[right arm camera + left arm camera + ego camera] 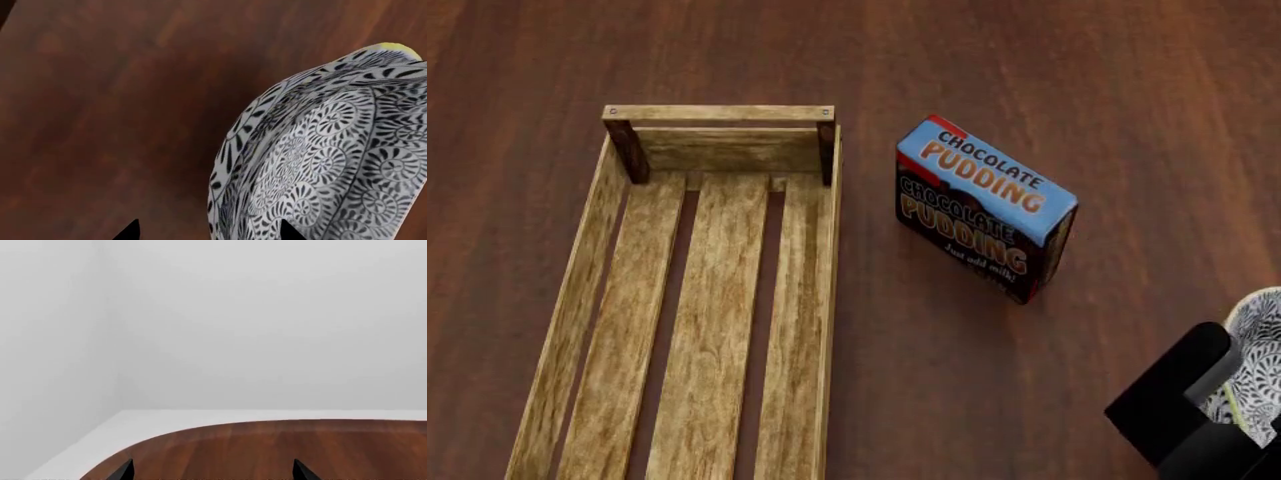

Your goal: Stack the left bowl on the right bowl and place them in the tray.

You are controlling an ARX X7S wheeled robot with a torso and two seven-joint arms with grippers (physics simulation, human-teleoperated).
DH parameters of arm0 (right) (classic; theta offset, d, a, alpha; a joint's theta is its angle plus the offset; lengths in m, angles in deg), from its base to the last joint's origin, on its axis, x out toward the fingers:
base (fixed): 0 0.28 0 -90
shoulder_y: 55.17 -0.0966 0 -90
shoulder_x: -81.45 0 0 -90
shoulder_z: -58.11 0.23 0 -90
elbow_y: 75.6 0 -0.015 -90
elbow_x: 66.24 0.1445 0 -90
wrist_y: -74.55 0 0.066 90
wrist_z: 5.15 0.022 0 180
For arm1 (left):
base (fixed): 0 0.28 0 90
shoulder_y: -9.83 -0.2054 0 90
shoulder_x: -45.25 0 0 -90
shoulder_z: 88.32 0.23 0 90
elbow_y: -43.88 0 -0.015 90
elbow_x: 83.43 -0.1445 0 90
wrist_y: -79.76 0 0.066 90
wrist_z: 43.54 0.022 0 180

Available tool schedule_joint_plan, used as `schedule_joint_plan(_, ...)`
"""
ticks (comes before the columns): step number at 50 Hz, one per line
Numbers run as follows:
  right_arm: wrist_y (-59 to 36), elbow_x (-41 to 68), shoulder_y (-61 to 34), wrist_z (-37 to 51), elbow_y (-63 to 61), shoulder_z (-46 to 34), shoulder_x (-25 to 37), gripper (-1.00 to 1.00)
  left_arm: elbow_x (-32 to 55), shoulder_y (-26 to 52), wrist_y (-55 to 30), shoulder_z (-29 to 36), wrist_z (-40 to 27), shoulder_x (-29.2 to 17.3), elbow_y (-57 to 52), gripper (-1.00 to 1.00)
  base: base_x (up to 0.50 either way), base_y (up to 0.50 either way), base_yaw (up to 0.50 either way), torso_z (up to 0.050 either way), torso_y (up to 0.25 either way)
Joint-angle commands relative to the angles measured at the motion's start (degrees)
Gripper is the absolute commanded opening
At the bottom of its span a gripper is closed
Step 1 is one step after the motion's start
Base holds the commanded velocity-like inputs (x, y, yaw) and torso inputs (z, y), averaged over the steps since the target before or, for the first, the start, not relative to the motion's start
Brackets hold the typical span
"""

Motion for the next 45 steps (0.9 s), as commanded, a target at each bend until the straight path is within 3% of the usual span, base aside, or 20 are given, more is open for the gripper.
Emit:
schedule_joint_plan(1,1.7,-1.2,1.9,-0.5,1.7,-0.6,-0.2,1.0,-1.4,-0.5,-1.2,-0.2,1.1,1.3,0.2,1.0,0.0,0.0,0.0,0.0,0.0)
schedule_joint_plan(16,2.1,-0.8,3.3,-0.3,2.6,-0.8,-1.0,1.0,-2.9,-1.2,-2.2,-1.1,2.7,2.3,0.2,1.0,0.0,0.0,0.0,0.0,0.0)
schedule_joint_plan(17,1.7,-0.8,3.0,0.1,2.2,-0.8,-0.8,-1.0,-2.9,-1.4,-2.3,-1.4,2.8,2.4,0.1,1.0,0.0,0.0,0.0,0.0,0.0)
schedule_joint_plan(27,-0.5,0.4,1.4,1.8,-1.1,-0.5,1.4,-1.0,-2.1,-1.6,-2.4,-2.4,2.6,2.4,-0.1,1.0,0.0,0.0,0.0,0.0,0.0)
schedule_joint_plan(45,-14.5,10.4,-9.6,13.0,-14.4,2.9,6.7,-1.0,2.7,-0.8,-0.3,-3.5,-0.5,0.5,-0.8,1.0,0.0,0.0,0.0,0.0,0.0)
